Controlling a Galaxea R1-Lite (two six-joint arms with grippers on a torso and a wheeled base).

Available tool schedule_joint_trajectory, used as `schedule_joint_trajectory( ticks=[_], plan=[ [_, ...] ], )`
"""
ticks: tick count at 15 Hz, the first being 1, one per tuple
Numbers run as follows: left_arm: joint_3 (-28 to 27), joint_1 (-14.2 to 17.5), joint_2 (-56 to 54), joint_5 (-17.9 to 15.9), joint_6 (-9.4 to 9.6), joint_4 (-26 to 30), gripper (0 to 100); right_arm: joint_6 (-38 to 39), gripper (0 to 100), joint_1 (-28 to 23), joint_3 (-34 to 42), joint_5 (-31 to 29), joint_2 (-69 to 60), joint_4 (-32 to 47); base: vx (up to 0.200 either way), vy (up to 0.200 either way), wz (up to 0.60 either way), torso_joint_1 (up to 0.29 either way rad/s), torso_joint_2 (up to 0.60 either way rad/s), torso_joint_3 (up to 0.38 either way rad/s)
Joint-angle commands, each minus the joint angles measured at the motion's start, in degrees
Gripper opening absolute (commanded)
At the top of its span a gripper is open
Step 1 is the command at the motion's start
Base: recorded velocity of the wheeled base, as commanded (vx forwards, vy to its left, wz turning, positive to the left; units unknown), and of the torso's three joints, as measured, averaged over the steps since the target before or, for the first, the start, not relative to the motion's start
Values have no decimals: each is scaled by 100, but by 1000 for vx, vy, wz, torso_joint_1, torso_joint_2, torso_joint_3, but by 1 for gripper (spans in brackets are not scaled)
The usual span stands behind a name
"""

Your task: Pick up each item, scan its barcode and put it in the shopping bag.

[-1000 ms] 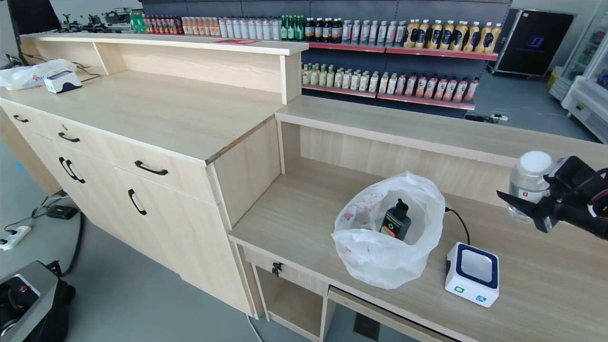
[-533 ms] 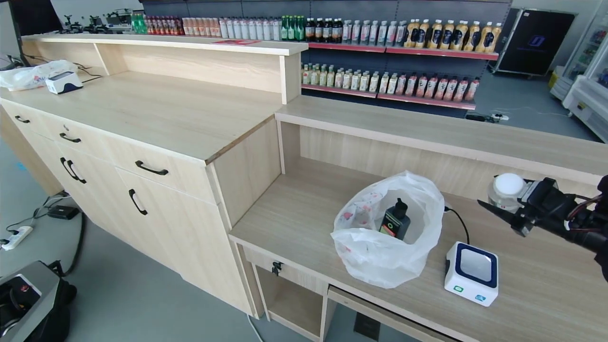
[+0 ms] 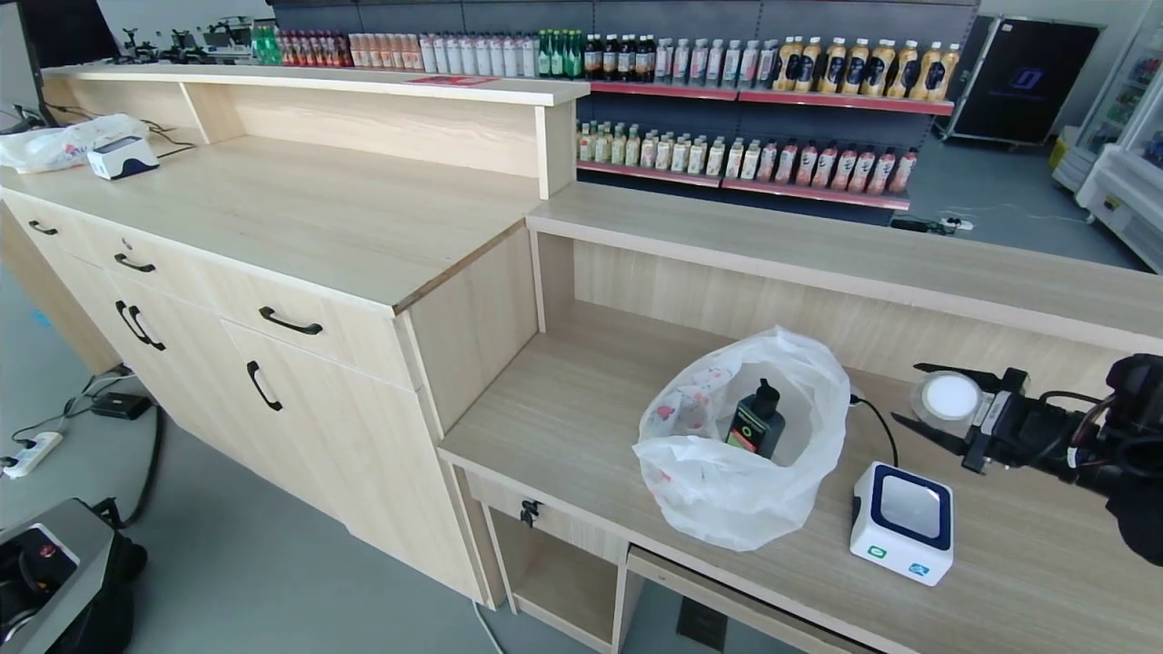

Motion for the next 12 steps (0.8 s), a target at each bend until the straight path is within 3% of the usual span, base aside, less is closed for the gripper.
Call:
schedule_joint_trajectory(
  ticks=[1,9,12],
  plan=[
    [0,2,-2,2,-2,0,100,-235,0,-110,-4,125,153,42,0,0,0,0,0,0],
    [0,2,-2,2,-2,0,100,-560,0,-215,23,608,302,77,0,0,0,0,0,0],
    [0,2,-2,2,-2,0,100,-569,0,-259,49,951,311,561,0,0,0,0,0,0]
  ],
)
